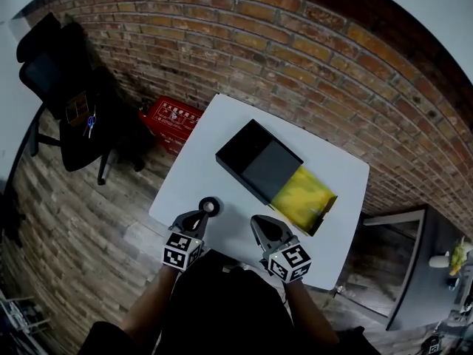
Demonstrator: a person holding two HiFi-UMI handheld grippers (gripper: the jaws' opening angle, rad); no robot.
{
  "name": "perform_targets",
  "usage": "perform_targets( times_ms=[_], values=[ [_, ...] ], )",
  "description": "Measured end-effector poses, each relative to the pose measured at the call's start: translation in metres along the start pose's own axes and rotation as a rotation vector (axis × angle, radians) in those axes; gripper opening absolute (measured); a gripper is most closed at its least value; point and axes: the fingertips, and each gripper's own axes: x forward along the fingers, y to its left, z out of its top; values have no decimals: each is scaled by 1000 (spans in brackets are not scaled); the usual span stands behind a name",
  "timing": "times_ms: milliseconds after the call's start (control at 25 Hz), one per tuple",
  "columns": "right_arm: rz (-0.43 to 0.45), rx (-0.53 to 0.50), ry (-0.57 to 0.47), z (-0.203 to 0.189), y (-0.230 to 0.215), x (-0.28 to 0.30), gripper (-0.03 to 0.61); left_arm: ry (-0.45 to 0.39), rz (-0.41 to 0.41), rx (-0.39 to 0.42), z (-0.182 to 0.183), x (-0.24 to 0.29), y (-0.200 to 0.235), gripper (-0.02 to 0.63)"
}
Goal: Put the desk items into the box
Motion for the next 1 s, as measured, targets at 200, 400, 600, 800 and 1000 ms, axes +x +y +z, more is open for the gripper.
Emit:
perform_targets(
  times_ms=[200, 400, 600, 800, 1000],
  values=[
    [3, 6, 46, -17, 9, 26, 21, 55, -25, 32, -19, 10, 12, 15],
    [-9, 11, 79, -29, 15, 37, 21, 107, -55, 68, -35, 21, 19, 63],
    [-38, 24, 90, -35, 13, 37, 21, 151, -75, 110, -47, 33, 21, 197],
    [-71, 30, 107, -40, 10, 36, 21, 174, -94, 126, -50, 46, 21, 277],
    [-93, 30, 115, -44, 9, 36, 21, 194, -106, 150, -55, 58, 19, 342]
  ],
)
